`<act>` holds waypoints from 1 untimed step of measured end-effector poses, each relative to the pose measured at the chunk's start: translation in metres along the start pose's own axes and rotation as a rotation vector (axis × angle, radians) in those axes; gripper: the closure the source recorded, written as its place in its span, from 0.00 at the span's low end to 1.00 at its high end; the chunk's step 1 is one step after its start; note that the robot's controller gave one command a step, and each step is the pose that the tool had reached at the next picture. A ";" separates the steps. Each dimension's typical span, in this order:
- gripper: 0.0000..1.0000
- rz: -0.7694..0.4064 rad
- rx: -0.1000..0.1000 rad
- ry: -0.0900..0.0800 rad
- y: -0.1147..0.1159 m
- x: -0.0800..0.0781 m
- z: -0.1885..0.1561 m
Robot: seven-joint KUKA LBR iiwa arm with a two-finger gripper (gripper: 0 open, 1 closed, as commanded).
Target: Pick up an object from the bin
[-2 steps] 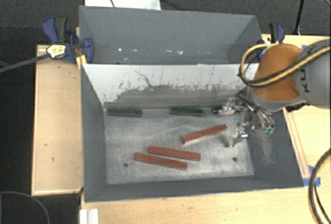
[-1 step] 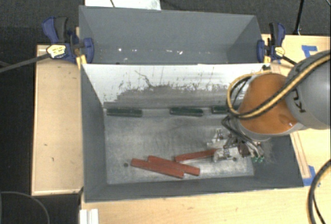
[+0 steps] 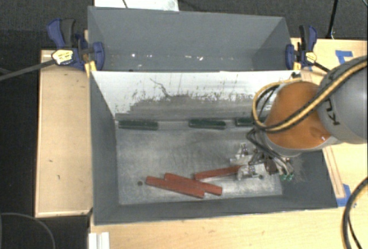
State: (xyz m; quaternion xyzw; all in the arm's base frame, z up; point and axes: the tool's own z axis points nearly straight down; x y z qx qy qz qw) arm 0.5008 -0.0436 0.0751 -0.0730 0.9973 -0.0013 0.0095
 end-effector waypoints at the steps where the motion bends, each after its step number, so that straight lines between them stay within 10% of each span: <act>1: 1.00 0.064 -0.002 0.012 -0.019 -0.008 -0.176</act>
Offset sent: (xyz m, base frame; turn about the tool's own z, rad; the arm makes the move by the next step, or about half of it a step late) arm 0.0000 0.0000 0.0000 0.0000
